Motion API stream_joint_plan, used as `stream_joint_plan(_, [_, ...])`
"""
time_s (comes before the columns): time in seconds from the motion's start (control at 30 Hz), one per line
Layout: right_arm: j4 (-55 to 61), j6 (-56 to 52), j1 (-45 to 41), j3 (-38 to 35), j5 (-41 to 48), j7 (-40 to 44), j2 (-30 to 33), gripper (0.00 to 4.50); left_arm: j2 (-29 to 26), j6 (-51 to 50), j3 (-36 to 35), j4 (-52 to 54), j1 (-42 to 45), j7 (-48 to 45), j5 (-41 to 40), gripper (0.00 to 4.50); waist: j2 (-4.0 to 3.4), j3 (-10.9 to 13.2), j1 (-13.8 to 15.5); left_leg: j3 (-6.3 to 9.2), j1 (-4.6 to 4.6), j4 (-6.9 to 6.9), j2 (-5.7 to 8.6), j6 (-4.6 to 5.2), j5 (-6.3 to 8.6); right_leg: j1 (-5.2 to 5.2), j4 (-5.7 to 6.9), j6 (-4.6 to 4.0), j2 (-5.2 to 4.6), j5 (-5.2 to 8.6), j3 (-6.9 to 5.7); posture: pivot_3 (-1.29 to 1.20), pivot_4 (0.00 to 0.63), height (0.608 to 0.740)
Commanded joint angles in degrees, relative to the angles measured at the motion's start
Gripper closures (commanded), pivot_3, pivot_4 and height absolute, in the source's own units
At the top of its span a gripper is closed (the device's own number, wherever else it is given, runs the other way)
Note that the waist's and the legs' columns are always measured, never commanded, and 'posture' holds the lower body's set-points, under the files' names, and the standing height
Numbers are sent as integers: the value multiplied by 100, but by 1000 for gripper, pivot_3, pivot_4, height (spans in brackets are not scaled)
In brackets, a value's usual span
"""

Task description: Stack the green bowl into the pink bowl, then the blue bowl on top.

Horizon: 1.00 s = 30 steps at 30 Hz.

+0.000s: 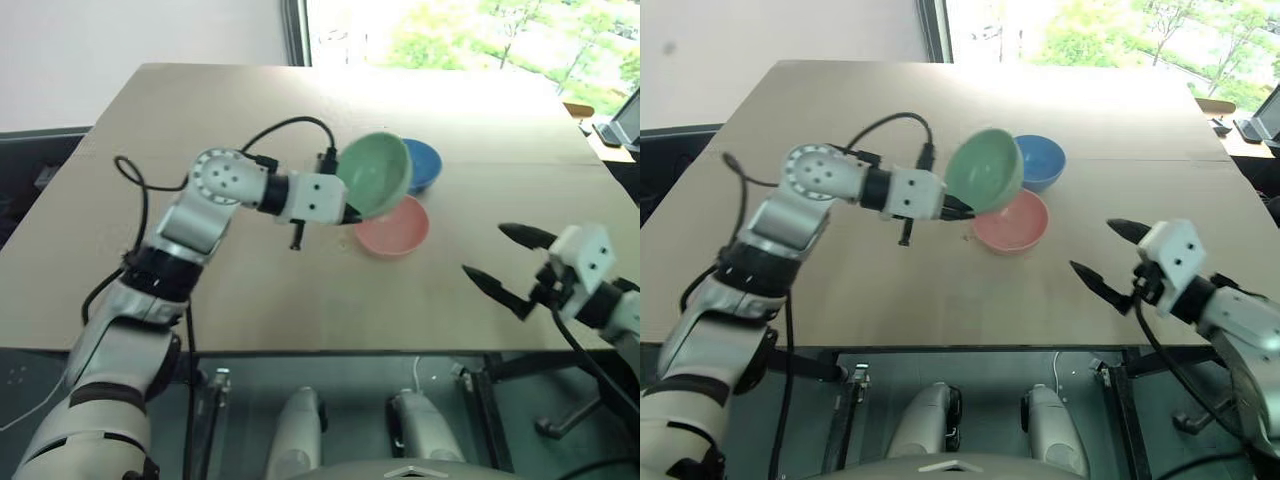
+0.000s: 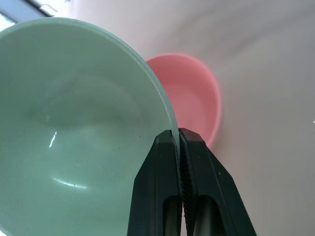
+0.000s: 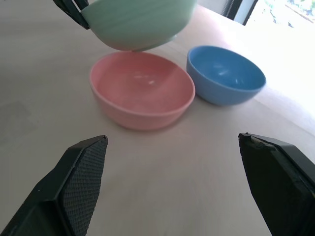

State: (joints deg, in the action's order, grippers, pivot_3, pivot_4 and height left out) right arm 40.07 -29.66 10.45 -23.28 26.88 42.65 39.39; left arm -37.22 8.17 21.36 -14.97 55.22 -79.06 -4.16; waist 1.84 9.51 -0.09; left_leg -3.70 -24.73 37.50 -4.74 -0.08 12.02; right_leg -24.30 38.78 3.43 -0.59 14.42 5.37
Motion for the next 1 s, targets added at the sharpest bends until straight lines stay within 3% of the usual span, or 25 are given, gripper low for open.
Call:
stream_joint_plan(0.03, [336, 63, 223, -531, 194, 83, 104, 0, 152, 721, -20, -465, 413, -333, -3, 4461, -1, 0, -36, -1, 2, 0, 0, 0, 0, 1, 0, 0, 0, 0, 1, 0, 150, 740])
stream_joint_plan(0.47, [609, 103, 604, -860, 567, 23, 91, 0, 675, 1554, 109, -1634, 1103, -1256, 161, 4461, 0, 0, -70, 12, -1, 0, 2, 0, 0, 7, -3, 2, -1, 1, -6, 0, 150, 740])
stream_joint_plan(1.0, [652, 10, 738, -1535, 2137, -25, 139, 0, 781, 2023, 295, -2218, 1406, -1302, 841, 4461, 1, 1, -68, 18, -1, 0, 3, 0, 0, 11, -4, 2, -1, 1, -11, 0, 150, 740])
